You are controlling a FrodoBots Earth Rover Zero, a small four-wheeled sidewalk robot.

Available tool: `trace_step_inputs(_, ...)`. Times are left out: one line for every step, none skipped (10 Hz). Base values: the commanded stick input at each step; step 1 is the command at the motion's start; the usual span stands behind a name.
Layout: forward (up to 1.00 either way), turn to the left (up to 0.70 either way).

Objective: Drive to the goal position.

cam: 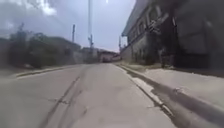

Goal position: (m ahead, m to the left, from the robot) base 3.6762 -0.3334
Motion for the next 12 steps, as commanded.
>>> trace_step_inputs(0.7,0.0)
trace_step_inputs(0.7,0.0)
trace_step_inputs(0.7,0.0)
trace_step_inputs(0.7,0.0)
trace_step_inputs(0.7,0.0)
trace_step_inputs(0.7,0.0)
trace_step_inputs(0.7,0.0)
trace_step_inputs(0.7,0.0)
trace_step_inputs(0.7,0.0)
trace_step_inputs(0.7,0.0)
trace_step_inputs(0.7,0.0)
trace_step_inputs(0.7,0.0)
